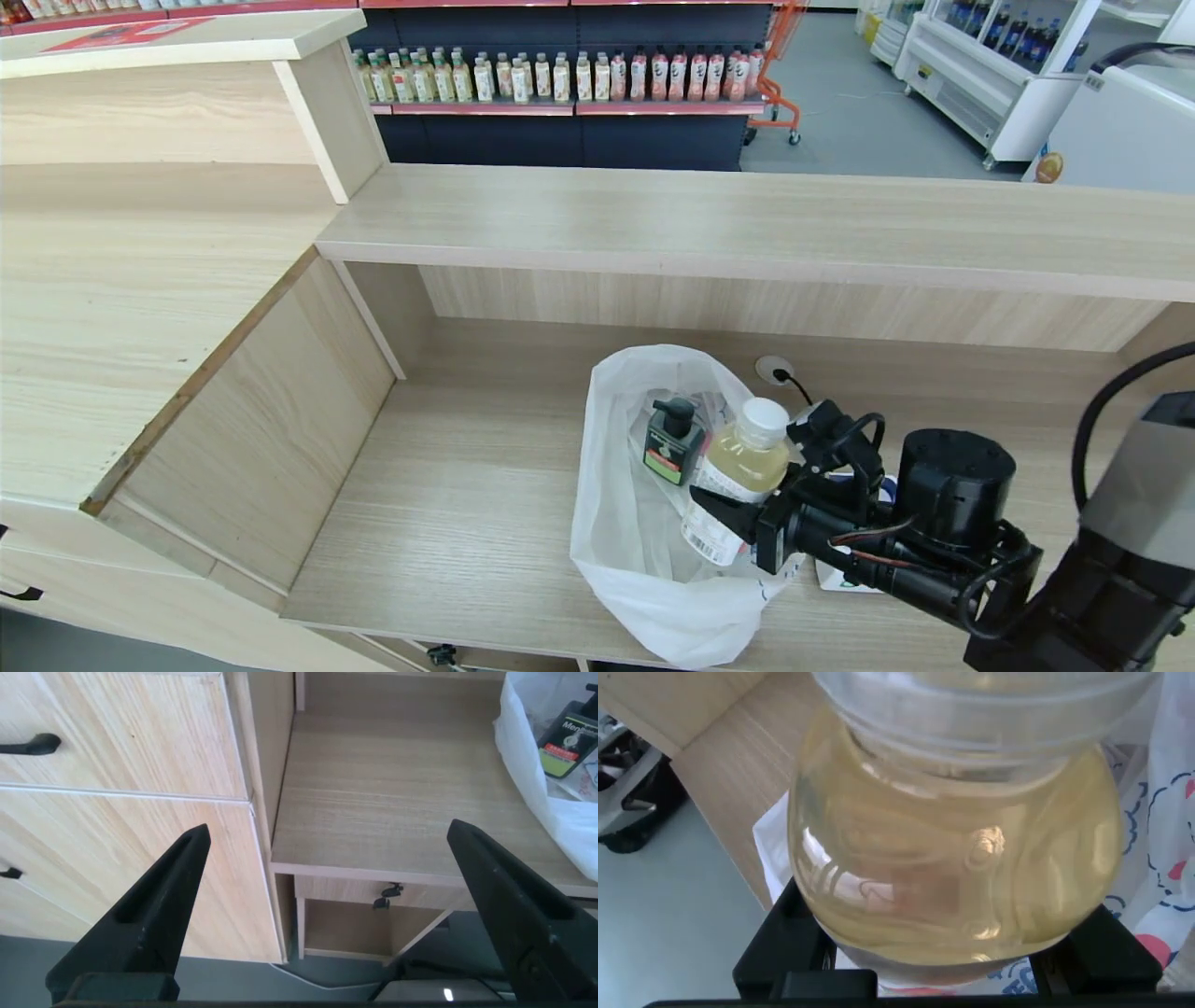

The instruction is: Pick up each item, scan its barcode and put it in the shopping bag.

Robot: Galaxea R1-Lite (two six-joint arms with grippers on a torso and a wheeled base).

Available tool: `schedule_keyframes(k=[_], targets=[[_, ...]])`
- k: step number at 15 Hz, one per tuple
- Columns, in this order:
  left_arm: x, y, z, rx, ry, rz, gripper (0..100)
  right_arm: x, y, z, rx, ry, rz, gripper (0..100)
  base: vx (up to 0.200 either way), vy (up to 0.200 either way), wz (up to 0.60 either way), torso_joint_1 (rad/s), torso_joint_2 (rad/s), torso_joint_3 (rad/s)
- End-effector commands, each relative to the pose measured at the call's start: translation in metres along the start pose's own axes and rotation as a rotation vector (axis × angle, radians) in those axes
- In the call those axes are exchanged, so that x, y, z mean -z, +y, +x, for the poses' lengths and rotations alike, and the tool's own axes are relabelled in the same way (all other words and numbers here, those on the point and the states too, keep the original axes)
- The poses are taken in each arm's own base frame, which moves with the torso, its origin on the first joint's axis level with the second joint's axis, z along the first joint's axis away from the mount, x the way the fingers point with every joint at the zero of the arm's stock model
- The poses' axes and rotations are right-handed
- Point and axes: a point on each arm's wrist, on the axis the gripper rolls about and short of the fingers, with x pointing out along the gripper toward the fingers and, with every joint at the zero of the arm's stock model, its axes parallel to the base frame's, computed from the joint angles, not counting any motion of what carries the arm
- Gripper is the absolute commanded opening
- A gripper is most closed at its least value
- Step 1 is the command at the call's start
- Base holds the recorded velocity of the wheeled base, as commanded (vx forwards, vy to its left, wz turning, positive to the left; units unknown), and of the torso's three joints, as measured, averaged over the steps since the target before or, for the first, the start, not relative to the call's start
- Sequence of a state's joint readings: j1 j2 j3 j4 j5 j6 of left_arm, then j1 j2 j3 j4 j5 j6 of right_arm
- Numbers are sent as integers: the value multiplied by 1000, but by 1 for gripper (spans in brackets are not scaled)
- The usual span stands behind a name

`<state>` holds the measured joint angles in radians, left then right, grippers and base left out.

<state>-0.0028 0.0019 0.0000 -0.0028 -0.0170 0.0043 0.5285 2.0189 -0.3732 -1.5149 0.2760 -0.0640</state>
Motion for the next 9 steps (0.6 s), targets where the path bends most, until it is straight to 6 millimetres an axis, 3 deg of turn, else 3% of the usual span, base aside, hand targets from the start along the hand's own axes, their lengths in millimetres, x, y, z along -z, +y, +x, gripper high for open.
schedule_keyframes(k=[1, 9], targets=[[0, 0, 0, 0, -1, 0, 100, 38, -3, 14, -27, 88, -17, 0, 0, 0, 0, 0, 0, 0], [0, 0, 0, 0, -1, 0, 100, 48, -11, 35, -70, 68, -131, 0, 0, 0, 0, 0, 0, 0]])
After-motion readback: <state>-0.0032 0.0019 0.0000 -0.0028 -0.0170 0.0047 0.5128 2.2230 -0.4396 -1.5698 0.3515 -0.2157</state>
